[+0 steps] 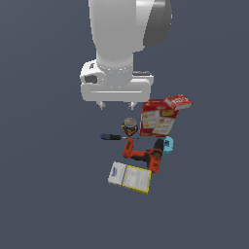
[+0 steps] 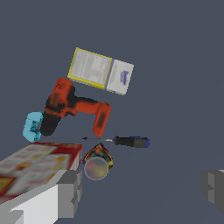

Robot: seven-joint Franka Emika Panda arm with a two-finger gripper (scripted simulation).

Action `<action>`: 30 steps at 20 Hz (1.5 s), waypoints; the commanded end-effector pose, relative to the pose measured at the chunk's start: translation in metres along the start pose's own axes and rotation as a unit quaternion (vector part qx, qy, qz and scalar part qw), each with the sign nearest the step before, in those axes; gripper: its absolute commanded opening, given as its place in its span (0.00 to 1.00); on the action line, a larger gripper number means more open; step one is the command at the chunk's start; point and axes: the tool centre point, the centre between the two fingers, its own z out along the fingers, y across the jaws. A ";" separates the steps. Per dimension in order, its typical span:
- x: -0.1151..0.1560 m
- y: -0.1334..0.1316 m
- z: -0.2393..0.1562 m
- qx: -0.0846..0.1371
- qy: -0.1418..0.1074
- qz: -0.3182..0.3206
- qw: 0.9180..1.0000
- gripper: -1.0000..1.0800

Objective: Pick up a designated object from a clutter of objects.

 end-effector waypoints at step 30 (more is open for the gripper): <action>-0.001 0.025 0.031 -0.030 0.001 -0.106 0.994 0.96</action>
